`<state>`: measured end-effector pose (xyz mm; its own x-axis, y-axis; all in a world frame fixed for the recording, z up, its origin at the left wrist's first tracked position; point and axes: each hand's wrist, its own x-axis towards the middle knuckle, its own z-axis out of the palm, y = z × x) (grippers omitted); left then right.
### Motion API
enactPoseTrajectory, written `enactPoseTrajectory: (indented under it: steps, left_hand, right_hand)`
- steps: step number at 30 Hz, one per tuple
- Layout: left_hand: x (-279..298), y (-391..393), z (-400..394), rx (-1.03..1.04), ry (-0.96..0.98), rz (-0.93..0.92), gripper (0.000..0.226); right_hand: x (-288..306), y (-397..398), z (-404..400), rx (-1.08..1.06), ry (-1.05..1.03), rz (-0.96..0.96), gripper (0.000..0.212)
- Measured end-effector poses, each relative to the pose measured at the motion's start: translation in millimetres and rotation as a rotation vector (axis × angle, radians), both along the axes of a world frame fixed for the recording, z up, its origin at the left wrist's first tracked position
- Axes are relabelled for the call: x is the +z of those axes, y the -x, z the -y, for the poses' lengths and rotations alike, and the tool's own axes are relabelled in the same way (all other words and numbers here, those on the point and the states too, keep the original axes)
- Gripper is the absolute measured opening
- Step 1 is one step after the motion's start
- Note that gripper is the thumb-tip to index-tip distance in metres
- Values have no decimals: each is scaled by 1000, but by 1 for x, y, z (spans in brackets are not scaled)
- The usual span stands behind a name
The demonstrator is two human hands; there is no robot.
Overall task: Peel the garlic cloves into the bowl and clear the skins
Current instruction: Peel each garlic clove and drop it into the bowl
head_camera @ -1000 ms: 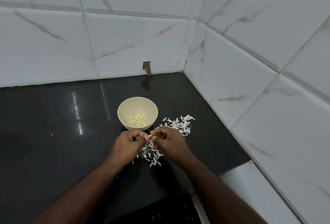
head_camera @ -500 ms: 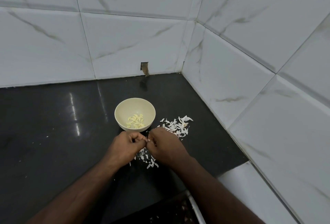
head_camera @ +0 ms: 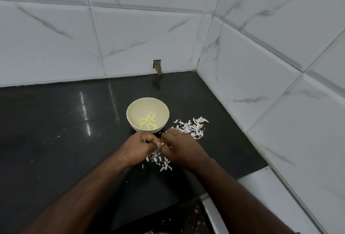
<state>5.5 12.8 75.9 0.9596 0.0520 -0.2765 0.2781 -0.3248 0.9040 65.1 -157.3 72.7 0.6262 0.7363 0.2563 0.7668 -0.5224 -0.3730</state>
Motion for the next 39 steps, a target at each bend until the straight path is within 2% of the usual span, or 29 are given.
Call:
enactPoseTrajectory:
  steps: [2, 4, 6, 9, 14, 18, 19, 22, 25, 31, 33, 36, 39]
  left_hand:
    - [4, 1, 1, 25, 72, -38, 20]
    - [6, 0, 1, 17, 145, -85, 33]
    - [7, 0, 0, 13, 195, -138, 39]
    - [4, 1, -1, 24, 204, -148, 31]
    - [-4, 2, -2, 56, 181, -81, 13]
    - [-10, 1, -4, 70, 189, -85, 17]
    - [-11, 0, -4, 72, 190, -83, 17]
    - [-12, -1, -2, 76, 191, -84, 19]
    - [-12, 0, 1, 78, 236, -83, 23]
    - [-15, -1, 4, 124, 279, -110, 35]
    - [-16, -2, 5, 144, 250, -104, 37]
    - [-17, -2, 3, 169, 256, -70, 32]
    - [-19, -2, 1, 169, 287, -14, 21]
  right_hand:
    - [-1, -2, 0, 39, -32, 149, 24]
    - [-4, -5, 0, 94, -61, 274, 21]
    - [-7, -7, 2, 147, -50, 313, 22]
    - [-5, -8, 6, 60, -27, 118, 28]
    - [-5, -15, 13, -116, -121, -337, 16]
    - [-3, -14, 17, -247, -246, -492, 5]
    - [-2, -14, 16, -259, -286, -527, 6]
    - [-5, -14, 13, -237, -351, -669, 28]
    - [-10, -9, 8, -215, -379, -852, 23]
    - [-3, 6, 0, -222, -798, -1110, 9]
    - [-4, 5, 0, -248, -837, -1138, 5]
    - [-6, 1, 1, -293, -780, -1095, 2]
    - [-8, 0, 0, -315, -734, -1079, 15]
